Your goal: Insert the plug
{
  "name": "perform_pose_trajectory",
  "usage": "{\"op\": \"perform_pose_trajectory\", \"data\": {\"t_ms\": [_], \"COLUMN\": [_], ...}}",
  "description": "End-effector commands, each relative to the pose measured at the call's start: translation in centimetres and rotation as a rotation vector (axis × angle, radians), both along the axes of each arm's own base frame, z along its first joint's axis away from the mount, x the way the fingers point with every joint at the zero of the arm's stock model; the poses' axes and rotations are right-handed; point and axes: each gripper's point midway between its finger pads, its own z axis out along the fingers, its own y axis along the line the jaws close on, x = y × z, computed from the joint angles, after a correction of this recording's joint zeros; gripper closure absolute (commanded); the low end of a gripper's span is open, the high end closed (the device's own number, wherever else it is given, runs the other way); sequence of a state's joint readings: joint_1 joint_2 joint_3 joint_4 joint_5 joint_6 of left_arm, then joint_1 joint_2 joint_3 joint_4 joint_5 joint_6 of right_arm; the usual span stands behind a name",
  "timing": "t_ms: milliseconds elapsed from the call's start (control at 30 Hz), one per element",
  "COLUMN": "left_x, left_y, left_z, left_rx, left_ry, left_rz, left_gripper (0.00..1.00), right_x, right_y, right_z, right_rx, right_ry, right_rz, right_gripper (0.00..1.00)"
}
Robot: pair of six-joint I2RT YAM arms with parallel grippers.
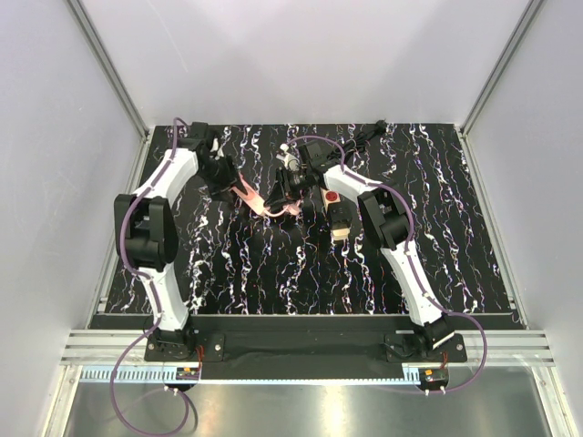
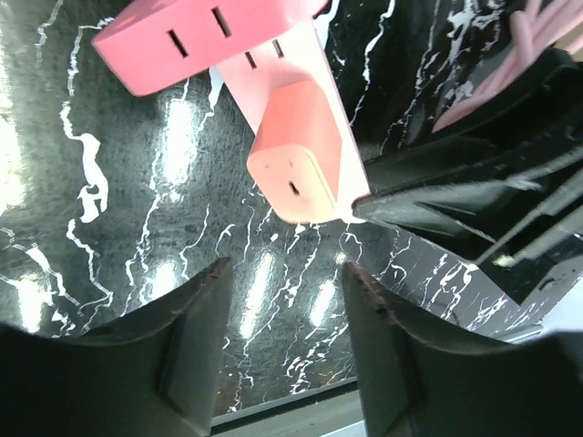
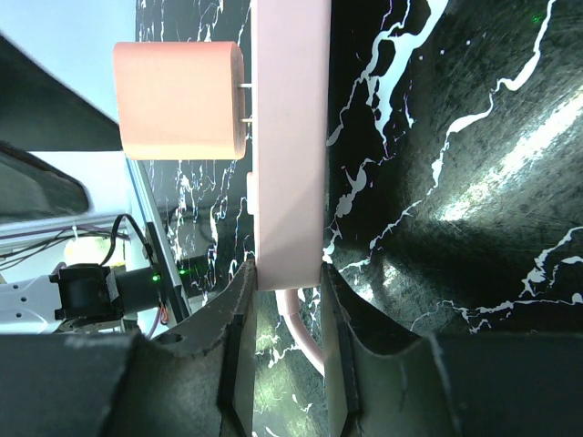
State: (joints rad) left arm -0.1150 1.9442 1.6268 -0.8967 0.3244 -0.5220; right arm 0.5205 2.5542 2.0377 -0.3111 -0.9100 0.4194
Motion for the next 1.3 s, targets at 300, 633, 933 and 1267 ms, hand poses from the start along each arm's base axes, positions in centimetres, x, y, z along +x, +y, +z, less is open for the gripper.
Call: {"op": "perform_pose_trajectory", "data": {"t_ms": [300, 633, 933, 1267], "left_x": [2.1, 4.1, 5.3, 5.2], "left_y": [0.3, -1.2, -1.2, -0.1], "left_z": [6.1, -0.3, 1.5, 5.7], "left_rx": [-0.010, 0.002, 0.013, 0.039], "left_ry": [-0.211, -0.138, -0.202, -0.294], "left_rz": [0.034, 0.034, 0.018, 0.040], "left_gripper": [1.00, 1.00, 1.00, 1.00], "right_x": [-1.3, -1.4, -1.2, -1.3], "right_y": [-0.9, -1.0, -0.8, -0.9], "right_z": [-3.7, -3.7, -4.0, -3.9], "right_rx": [-0.050, -0.050, -0.047, -0.047], "right_ry": [0.103, 0.109, 0.117, 0.114], "right_rz": [-0.001, 0.001, -0.002, 0.001], "right_gripper": [1.00, 1.00, 1.00, 1.00]}}
